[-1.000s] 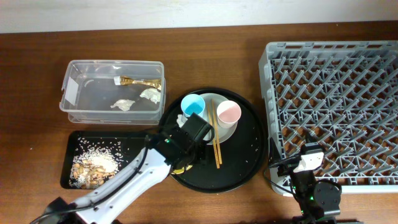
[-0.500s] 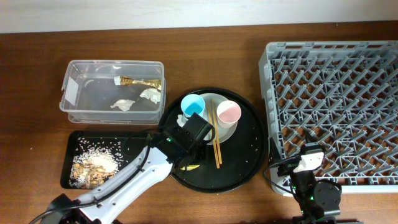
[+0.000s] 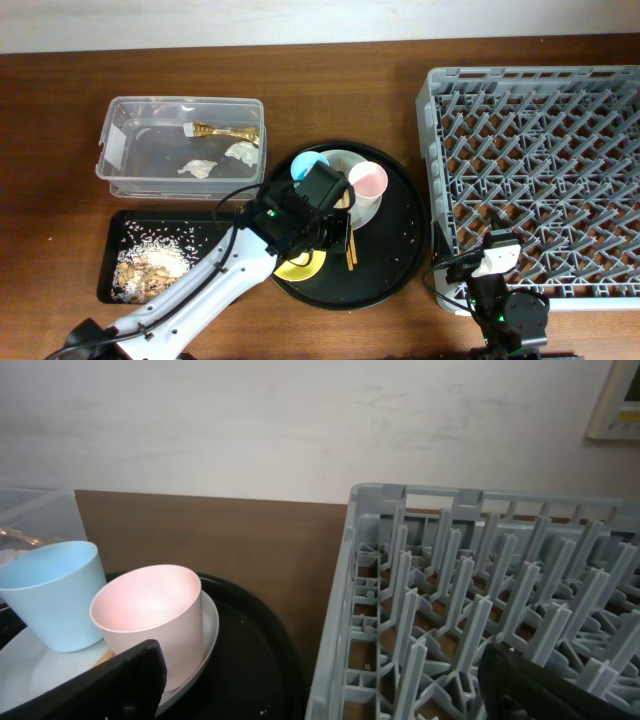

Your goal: Sort waste into correct bins and load items into the dishwasher rack

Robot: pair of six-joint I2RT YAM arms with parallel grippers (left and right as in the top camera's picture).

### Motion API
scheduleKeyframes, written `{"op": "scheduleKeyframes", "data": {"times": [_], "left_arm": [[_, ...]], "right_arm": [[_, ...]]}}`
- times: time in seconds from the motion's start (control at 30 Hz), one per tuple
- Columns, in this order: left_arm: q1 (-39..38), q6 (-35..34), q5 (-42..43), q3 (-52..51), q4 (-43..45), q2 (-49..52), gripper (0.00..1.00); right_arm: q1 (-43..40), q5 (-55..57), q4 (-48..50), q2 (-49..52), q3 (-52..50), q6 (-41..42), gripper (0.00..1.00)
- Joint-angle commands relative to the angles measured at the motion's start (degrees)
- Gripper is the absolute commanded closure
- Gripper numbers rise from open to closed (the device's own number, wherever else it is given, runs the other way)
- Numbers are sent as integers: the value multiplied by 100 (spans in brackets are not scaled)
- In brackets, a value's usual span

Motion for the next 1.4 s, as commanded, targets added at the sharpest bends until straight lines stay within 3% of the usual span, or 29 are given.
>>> {"op": "scheduleKeyframes", "data": {"times": [0.0,0.17,0.3,0.4,0.6,0.73,0.87,1.37], "left_arm": [[-2,229,264,319,-48,-98,67],[144,306,319,734,-319,-98,67],[446,487,229,1392,-767,-96,67],[870,485,-210,1950,-1152,-96,67],[1585,485,-350,2098,-1263,9,67],[1635,483,-448,2098,-1235,393,66],[1635,479,-1060,2098,-1147,925,66],[1637,481,-1099,2090,-535,2240,66]], "right_arm": [[22,-94,-13,-33,-31,131,2],[22,-1143,474,-33,-2,387,2],[22,-1241,-367,-17,546,1447,2],[22,-1375,-931,149,1270,1569,2],[22,-1768,-3171,1379,4100,1252,2],[26,-2166,-5431,2968,6472,708,2],[26,-2286,-6863,3960,7792,704,2],[26,-2264,-7547,4983,7984,590,2]]}}
